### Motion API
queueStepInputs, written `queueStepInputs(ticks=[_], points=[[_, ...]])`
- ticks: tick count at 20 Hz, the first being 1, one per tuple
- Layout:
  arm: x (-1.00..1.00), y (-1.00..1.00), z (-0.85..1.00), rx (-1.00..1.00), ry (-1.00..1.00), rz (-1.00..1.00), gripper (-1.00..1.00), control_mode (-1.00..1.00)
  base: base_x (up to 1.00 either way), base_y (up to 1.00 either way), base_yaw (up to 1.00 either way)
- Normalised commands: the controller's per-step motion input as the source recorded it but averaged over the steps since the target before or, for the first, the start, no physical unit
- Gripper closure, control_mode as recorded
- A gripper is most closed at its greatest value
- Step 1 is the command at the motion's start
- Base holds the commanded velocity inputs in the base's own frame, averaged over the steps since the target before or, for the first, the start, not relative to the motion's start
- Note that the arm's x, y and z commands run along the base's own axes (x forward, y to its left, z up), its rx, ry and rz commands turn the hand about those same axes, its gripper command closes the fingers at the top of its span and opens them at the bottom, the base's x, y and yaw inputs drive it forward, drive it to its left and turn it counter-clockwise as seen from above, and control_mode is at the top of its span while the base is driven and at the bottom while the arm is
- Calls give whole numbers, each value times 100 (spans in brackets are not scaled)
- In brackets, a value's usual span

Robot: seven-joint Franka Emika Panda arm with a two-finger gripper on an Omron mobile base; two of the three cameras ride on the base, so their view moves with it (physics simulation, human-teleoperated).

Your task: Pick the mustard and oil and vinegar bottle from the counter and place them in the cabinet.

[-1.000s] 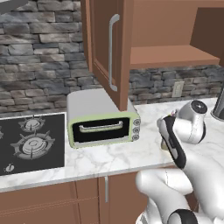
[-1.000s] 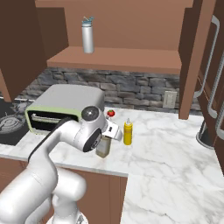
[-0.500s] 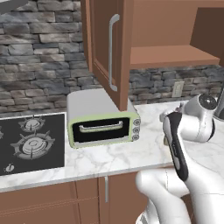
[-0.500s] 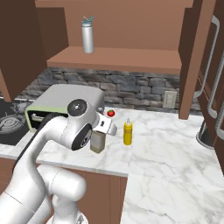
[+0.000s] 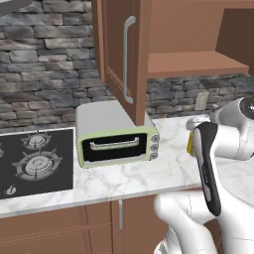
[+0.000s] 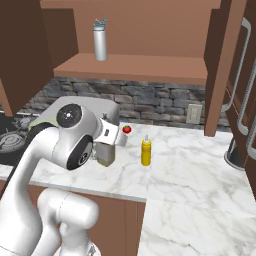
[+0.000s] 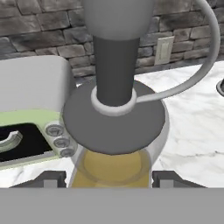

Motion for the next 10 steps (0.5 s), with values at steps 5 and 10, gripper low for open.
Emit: queueStepInputs(ticks=[5, 10], points=[[-31, 5, 61, -1, -12, 2, 100, -100, 0, 0, 0], [-33, 1, 60, -2, -13, 1, 100, -100, 0, 0, 0]])
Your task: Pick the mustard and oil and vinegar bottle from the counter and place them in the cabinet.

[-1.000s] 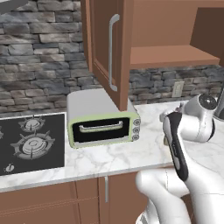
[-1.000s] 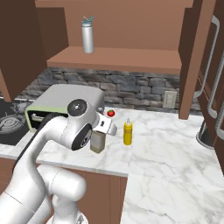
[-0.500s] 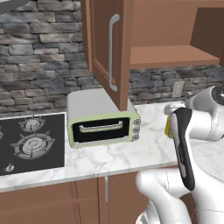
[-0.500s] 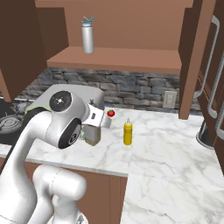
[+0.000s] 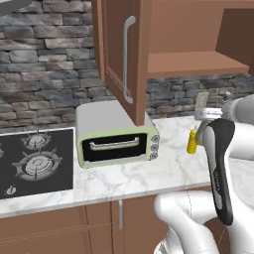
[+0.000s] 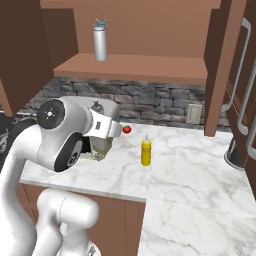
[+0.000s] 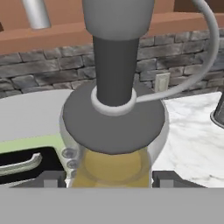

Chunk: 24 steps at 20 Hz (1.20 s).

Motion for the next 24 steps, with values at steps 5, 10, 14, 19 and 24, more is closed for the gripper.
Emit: queueStepInputs(ticks=[5, 10, 14, 19, 24], points=[[-29, 1, 53, -3, -11, 0, 100, -100, 0, 0, 0], [-25, 8, 48, -2, -11, 2, 100, -100, 0, 0, 0], [-6, 9, 35, 0, -6, 2, 100, -100, 0, 0, 0], [0, 1, 24, 0, -1, 1, 100, -100, 0, 0, 0], [0, 1, 22, 0, -1, 1, 100, -100, 0, 0, 0]])
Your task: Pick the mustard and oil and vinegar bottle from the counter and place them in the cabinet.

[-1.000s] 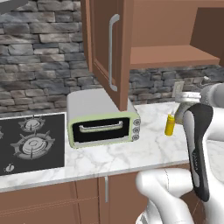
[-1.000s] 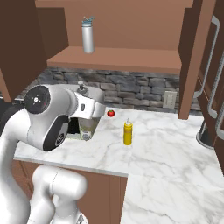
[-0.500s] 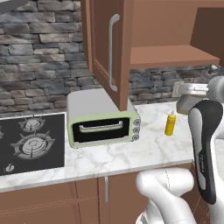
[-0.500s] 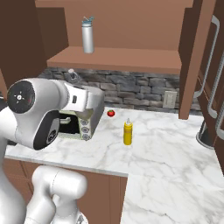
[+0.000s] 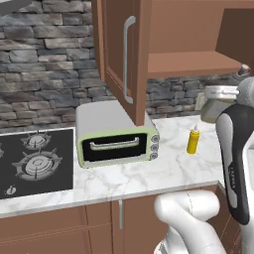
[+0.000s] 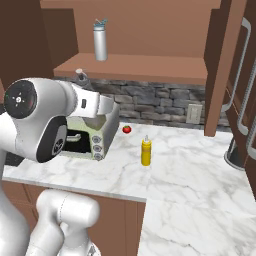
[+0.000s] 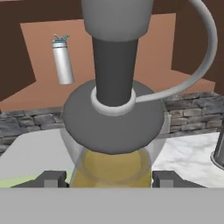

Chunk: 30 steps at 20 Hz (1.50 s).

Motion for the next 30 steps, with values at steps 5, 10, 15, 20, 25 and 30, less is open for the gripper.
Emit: queueStepInputs(ticks=[5, 10, 15, 20, 25, 30], points=[[-8, 3, 12, 0, -13, 2, 100, -100, 0, 0, 0], [0, 8, 10, -1, -11, 2, 100, -100, 0, 0, 0], [0, 4, 22, 0, -1, 2, 100, -100, 0, 0, 0], [0, 3, 36, 0, 0, 2, 100, -100, 0, 0, 0], [-1, 4, 26, -1, -10, 3, 100, -100, 0, 0, 0], [-8, 7, 22, -2, -17, 2, 100, -100, 0, 0, 0]])
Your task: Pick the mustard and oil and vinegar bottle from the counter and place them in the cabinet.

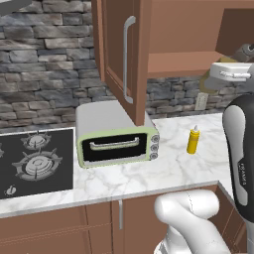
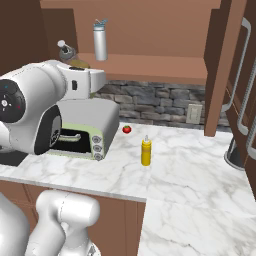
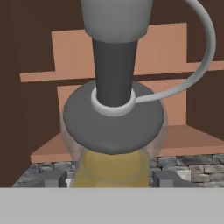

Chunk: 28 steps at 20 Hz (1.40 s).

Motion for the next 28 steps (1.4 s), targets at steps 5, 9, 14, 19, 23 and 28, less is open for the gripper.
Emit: queueStepInputs(ticks=[5, 9, 14, 19, 23, 28], points=[[-1, 10, 17, -3, -10, 2, 100, -100, 0, 0, 0], [4, 5, 21, -2, 0, 0, 100, -100, 0, 0, 0], [13, 3, 17, -1, 3, 0, 100, -100, 0, 0, 0], [21, 3, 3, -1, 6, 0, 100, -100, 0, 0, 0], [17, 2, -6, -1, 0, 0, 100, -100, 0, 0, 0], [11, 2, -3, -1, 0, 0, 100, -100, 0, 0, 0]])
